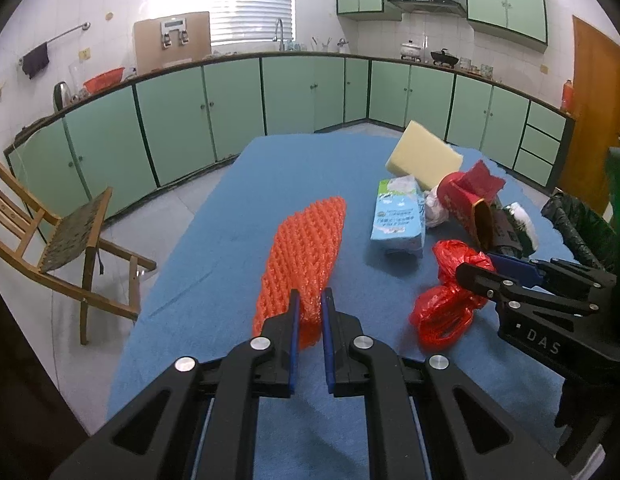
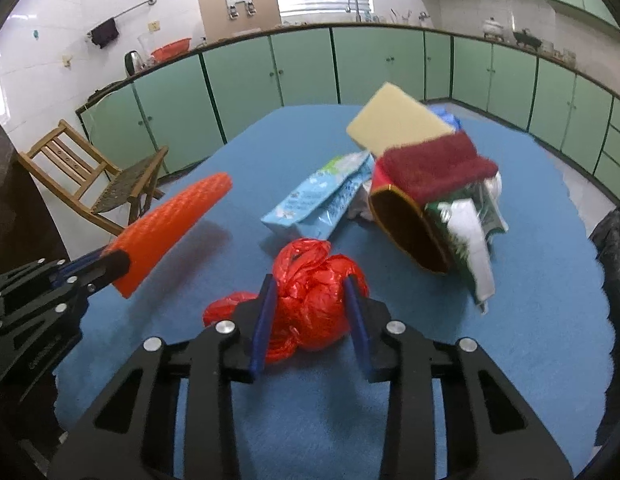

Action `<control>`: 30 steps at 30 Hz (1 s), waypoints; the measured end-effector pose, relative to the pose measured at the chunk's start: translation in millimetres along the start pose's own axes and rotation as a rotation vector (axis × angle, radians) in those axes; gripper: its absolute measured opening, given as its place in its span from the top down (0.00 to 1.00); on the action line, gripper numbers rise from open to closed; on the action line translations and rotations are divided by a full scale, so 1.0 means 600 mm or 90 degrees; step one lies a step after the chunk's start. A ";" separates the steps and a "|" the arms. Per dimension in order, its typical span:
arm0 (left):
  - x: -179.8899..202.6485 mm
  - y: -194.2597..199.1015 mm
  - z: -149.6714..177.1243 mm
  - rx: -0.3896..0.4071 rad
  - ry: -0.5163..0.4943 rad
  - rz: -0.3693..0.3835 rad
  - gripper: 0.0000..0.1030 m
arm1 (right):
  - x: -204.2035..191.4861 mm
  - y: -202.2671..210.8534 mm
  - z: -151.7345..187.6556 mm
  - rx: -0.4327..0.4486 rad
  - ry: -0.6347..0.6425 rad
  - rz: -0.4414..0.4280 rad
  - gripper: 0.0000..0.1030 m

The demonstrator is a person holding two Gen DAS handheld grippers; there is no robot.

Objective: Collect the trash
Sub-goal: 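Grasp the red plastic bag with the right tool while the left tool holds the net, then carry the net and red bag over the bin and open both tools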

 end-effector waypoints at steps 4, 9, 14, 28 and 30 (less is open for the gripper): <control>0.009 0.011 -0.016 0.016 -0.005 0.003 0.90 | 0.007 0.024 -0.018 0.021 0.000 0.002 0.69; 0.022 0.028 -0.041 0.038 -0.009 0.010 0.90 | 0.023 0.060 -0.045 0.053 -0.007 0.009 0.69; 0.043 0.056 -0.080 0.080 -0.012 0.027 0.90 | 0.047 0.109 -0.078 0.100 -0.004 0.024 0.69; 0.198 0.076 -0.185 0.169 -0.049 0.155 0.90 | 0.193 0.233 -0.139 0.196 -0.010 0.146 0.69; 0.232 0.071 -0.197 0.176 -0.054 0.179 0.90 | 0.217 0.249 -0.141 0.205 -0.008 0.167 0.69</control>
Point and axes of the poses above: each gripper's, at about its wrist camera, not at the fingertips, and y roughly against the way its jaws point, x to its right, z to its underside, the point moved 3 cm from there along -y, roughly the way its jaws point, and after that the axes turned 8 degrees about x, right-handed, at the moved point
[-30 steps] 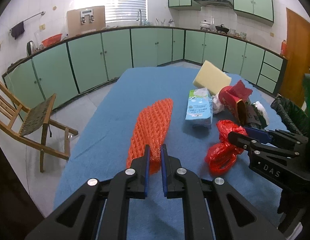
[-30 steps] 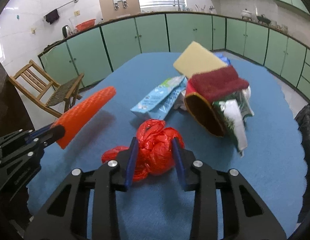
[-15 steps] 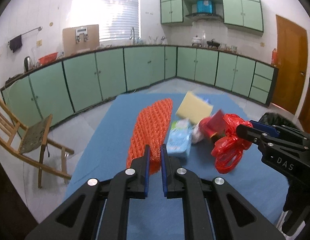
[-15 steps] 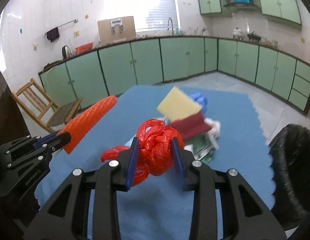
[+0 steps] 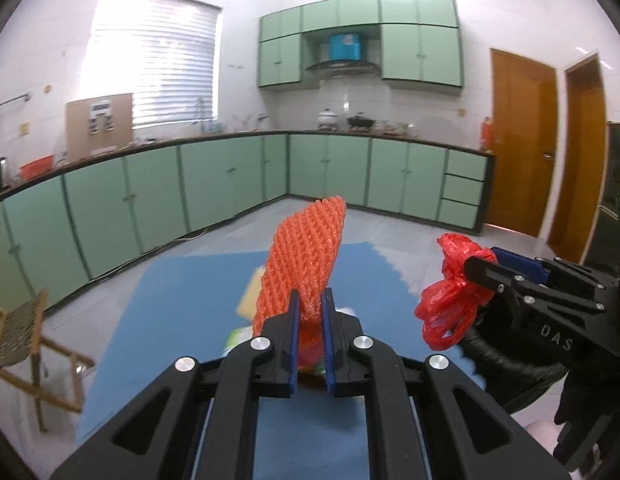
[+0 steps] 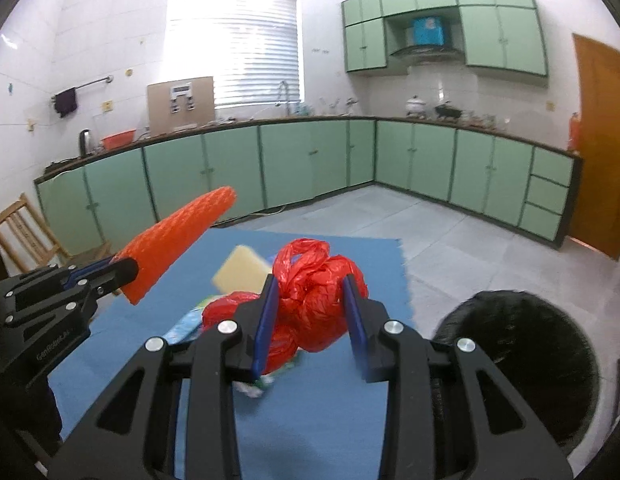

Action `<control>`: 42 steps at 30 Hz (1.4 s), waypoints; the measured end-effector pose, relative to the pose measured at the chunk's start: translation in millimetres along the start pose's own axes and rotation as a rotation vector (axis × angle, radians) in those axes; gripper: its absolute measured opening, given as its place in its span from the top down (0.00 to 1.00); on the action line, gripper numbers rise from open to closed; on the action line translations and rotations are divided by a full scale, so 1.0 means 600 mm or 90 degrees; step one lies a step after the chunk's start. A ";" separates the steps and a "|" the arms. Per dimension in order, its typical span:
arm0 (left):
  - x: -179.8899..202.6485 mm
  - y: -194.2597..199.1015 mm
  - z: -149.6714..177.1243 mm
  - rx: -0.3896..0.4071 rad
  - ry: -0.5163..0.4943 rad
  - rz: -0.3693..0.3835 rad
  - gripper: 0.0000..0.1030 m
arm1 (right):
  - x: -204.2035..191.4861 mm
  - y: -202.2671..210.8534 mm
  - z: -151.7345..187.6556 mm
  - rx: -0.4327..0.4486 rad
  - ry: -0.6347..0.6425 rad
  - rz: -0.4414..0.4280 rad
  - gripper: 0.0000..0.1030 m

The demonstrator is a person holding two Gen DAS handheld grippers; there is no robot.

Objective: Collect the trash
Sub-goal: 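Carry the net and red bag over the bin and open both tools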

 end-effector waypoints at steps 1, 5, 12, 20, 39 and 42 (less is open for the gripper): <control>0.011 -0.007 -0.003 0.001 -0.001 0.008 0.90 | 0.010 0.004 -0.002 0.004 0.001 0.008 0.69; 0.067 -0.040 -0.014 0.004 -0.009 0.051 0.90 | 0.072 0.023 -0.006 0.020 0.001 0.051 0.69; 0.161 -0.088 -0.028 0.015 -0.026 0.120 0.90 | 0.194 0.055 0.002 0.033 -0.019 0.135 0.69; 0.287 -0.142 -0.018 0.002 -0.033 0.200 0.90 | 0.334 0.083 0.044 0.019 -0.058 0.219 0.70; 0.470 -0.265 0.070 -0.113 -0.063 0.286 0.82 | 0.497 0.036 0.195 -0.091 -0.112 0.298 0.58; 0.466 -0.267 0.074 -0.127 -0.051 0.285 0.61 | 0.503 0.034 0.213 -0.102 -0.125 0.316 0.43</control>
Point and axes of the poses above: each gripper's, at about its wrist camera, not at the fingertips, and y roughly against the way its jaws point, x to its right, z to its underside, the point moved 3 cm from there along -y, roughly the way its jaws point, and after that the axes turned 8 degrees about x, right-handed, at the moved point
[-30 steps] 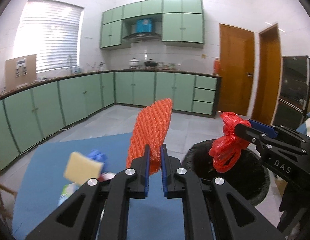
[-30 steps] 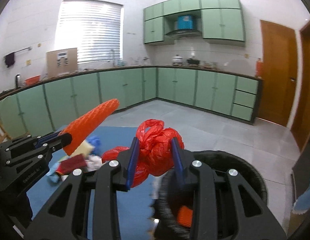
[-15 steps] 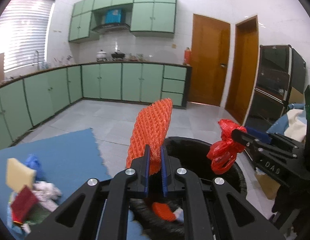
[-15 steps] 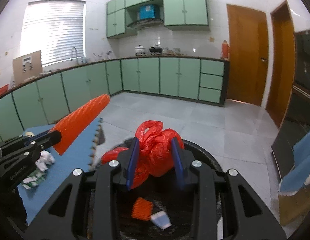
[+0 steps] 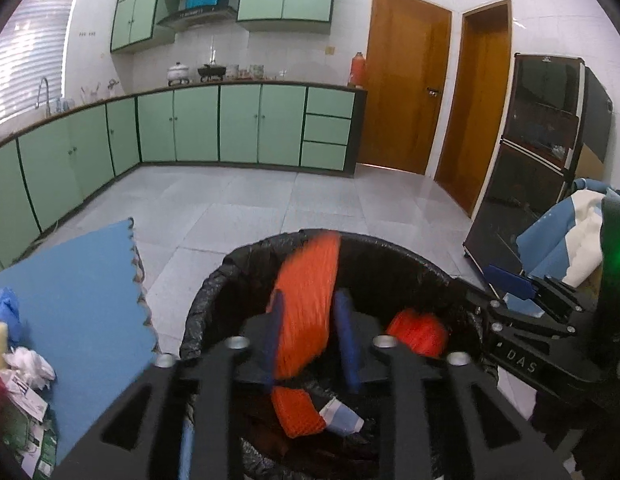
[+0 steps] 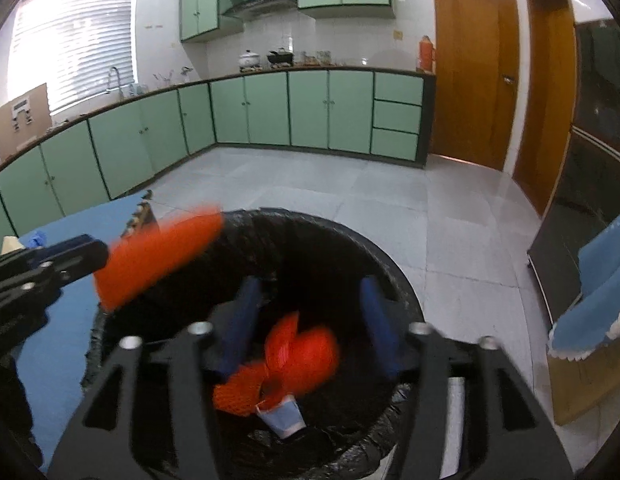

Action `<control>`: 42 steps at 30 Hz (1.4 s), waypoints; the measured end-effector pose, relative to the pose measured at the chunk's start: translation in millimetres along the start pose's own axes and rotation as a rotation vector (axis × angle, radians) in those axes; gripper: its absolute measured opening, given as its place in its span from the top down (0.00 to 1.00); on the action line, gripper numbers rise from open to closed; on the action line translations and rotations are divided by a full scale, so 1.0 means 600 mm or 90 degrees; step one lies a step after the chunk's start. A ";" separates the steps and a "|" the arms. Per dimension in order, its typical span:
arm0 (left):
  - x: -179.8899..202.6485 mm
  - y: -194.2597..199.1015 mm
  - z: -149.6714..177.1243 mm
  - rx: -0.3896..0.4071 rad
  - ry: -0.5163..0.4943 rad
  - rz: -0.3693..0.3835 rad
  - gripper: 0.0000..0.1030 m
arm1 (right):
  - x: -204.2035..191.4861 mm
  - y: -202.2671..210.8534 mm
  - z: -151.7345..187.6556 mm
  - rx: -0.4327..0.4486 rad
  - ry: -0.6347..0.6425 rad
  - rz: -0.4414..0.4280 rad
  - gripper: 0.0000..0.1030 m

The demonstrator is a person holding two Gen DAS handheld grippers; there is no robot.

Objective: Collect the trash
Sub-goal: 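Carry the net and red bag over the bin and open both tools, then return to the pile and grasp the milk carton with the left tool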

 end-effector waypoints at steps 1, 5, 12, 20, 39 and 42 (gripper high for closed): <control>-0.003 0.004 0.000 0.001 0.004 -0.002 0.56 | 0.002 -0.002 -0.001 -0.002 -0.004 0.001 0.36; -0.019 0.031 -0.005 0.016 0.007 -0.019 0.43 | -0.006 0.018 -0.001 0.013 -0.011 0.026 0.14; -0.096 0.144 -0.010 0.070 0.002 -0.100 0.36 | -0.061 0.069 -0.013 0.037 -0.023 -0.008 0.10; -0.230 0.290 0.033 0.093 0.003 -0.246 0.36 | -0.194 0.112 -0.026 0.056 -0.009 -0.088 0.10; -0.463 0.439 0.171 0.027 0.091 -0.432 0.35 | -0.517 0.119 0.013 0.011 0.066 -0.251 0.10; -0.473 0.426 0.190 0.009 0.106 -0.425 0.35 | -0.527 0.108 0.030 -0.004 0.069 -0.251 0.10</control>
Point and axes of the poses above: each gripper's, at about its wrist camera, not at the fingertips, and y roughly against the way its jaws point, x to its right, z to its underside, the point moved 3 cm from there along -y, roughly the way its jaws point, and after that the axes turned 8 degrees about x, right-handed, at the moved point
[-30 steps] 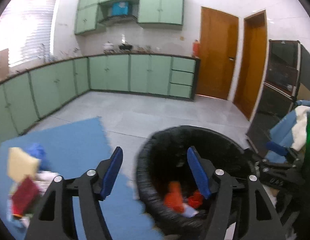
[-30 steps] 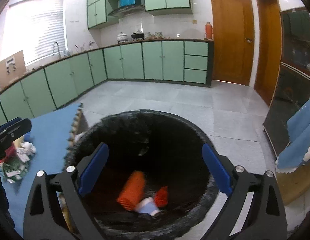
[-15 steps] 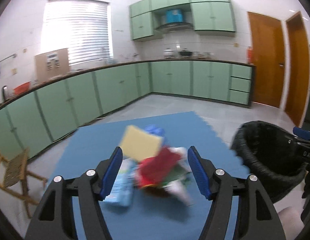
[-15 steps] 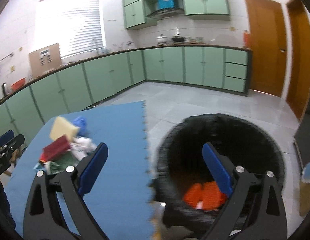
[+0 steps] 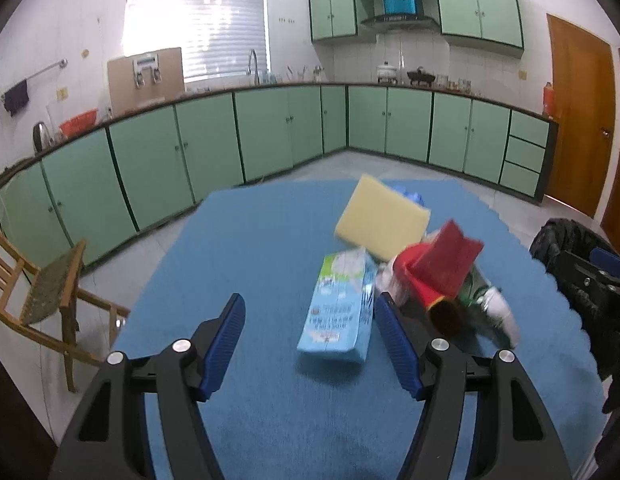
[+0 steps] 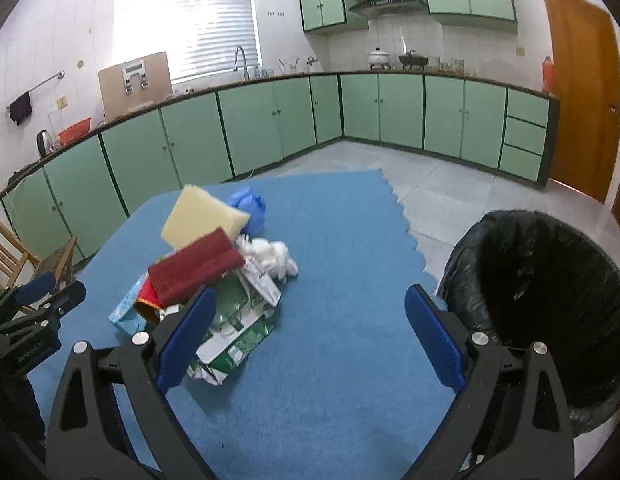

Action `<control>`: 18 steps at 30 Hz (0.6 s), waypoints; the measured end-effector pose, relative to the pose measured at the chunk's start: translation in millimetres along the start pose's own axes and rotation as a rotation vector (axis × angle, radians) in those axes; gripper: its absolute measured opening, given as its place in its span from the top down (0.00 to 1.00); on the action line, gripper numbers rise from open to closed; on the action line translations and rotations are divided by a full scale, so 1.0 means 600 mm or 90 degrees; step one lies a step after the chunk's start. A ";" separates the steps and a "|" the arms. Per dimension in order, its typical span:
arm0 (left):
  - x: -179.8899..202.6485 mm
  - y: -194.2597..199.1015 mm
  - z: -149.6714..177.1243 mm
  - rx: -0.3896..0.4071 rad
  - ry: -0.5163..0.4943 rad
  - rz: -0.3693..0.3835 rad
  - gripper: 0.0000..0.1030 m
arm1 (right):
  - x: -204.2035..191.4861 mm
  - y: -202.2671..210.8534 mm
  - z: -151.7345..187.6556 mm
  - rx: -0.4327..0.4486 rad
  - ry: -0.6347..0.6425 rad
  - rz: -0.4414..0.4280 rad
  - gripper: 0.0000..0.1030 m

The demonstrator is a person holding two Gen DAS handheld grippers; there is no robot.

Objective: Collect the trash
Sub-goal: 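Return to the pile and grasp the milk carton with the left tool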

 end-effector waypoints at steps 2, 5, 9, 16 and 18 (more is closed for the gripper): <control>0.003 -0.011 0.010 -0.013 0.006 0.009 0.35 | -0.001 -0.009 0.009 -0.009 0.002 0.001 0.10; 0.006 -0.027 0.025 -0.028 0.004 0.015 0.35 | -0.002 -0.019 0.017 -0.014 0.004 0.001 0.10; 0.011 -0.052 0.037 -0.047 0.001 0.018 0.33 | -0.002 -0.025 0.020 -0.013 0.010 -0.001 0.10; 0.003 -0.100 0.053 -0.091 0.011 0.014 0.29 | -0.003 -0.038 0.029 -0.025 0.016 -0.003 0.10; 0.001 -0.108 0.054 -0.099 0.016 0.015 0.29 | -0.003 -0.042 0.030 -0.027 0.018 -0.003 0.10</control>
Point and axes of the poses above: each gripper's, at about its wrist camera, not at the fingertips, and y roughly against the way its jaws point, x to its right, z to its underside, the point moved 3 cm from there along -y, roughly the way its jaws point, and after that the axes turned 8 degrees about x, right-handed, at the moved point
